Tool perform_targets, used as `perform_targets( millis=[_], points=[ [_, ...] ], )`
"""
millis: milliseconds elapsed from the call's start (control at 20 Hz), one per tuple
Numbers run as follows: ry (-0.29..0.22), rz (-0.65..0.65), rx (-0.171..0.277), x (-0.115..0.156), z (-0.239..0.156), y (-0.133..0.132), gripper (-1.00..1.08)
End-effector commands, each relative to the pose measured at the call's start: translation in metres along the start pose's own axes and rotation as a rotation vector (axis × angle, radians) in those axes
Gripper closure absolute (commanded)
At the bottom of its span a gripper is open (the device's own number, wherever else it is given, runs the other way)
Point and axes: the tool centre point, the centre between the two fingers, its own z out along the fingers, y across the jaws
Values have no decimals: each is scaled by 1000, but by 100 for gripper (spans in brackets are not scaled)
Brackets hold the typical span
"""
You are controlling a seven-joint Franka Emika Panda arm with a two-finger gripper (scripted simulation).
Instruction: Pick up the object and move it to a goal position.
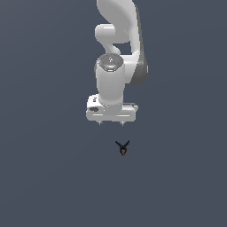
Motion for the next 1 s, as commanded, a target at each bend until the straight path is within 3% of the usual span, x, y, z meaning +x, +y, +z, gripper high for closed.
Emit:
perform_targets(
  millis=[0,450,950],
  points=[
    [0,0,0,0,0,0,-92],
    [-10,-21,24,-5,7,-18,-92],
    [-12,-23,23,1,14,-21,-92]
  ],
)
